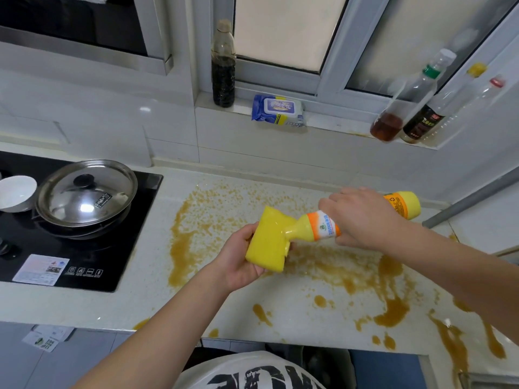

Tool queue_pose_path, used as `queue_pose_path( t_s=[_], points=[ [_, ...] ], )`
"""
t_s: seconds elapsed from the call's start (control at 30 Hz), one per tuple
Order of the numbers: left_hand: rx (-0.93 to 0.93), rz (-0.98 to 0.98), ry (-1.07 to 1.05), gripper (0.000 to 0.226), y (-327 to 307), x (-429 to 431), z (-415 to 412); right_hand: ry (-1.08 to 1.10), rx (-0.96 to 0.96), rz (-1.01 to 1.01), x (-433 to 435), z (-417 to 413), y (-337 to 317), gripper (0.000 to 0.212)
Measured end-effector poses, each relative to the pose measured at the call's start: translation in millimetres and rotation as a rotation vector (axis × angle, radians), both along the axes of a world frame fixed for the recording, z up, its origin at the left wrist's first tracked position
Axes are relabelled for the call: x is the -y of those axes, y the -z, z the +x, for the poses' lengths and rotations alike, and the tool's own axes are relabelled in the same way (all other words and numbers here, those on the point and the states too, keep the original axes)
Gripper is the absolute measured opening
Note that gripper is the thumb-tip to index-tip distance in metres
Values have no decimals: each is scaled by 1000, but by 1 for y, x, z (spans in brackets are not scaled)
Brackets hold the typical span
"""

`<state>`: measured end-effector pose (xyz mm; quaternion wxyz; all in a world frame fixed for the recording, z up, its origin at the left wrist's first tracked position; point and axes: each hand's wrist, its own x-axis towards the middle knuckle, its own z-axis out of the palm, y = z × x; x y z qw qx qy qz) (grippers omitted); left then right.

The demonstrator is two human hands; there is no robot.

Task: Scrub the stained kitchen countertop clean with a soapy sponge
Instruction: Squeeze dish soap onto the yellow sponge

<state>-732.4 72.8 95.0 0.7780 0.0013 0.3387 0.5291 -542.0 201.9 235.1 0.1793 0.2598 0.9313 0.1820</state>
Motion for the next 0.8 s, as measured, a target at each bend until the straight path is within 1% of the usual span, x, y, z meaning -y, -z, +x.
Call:
queue_pose_path(
  t_s=[0.1, 0.23, 0.37, 0.43, 0.53, 0.6, 0.67, 0.8],
  points=[
    [-11, 32, 64, 55, -1, 4, -2, 57, -38, 19, -14, 6, -2, 42],
    [-6, 53, 55, 55, -4, 9, -4, 119, -59, 7, -23, 15, 13, 43],
    [43, 62, 23, 58, -6, 14, -7, 256, -169, -43, -26, 30, 42, 43],
    [92, 63, -10, 60, -7, 16, -9, 330, -274, -64, -24, 39, 58, 41],
    [161, 56, -58, 62, -11, 19, -8, 505, -539, -159, -9, 43, 82, 37],
    [196, 63, -86, 63, -12, 20, -4, 611, -680, -233, 9, 40, 98, 37],
    [235, 61, -124, 63, -13, 17, 1, 697, -775, -319, 27, 34, 114, 40],
    [254, 65, -201, 61, -26, 6, 8, 824, -936, -526, 62, 18, 143, 43]
  ],
)
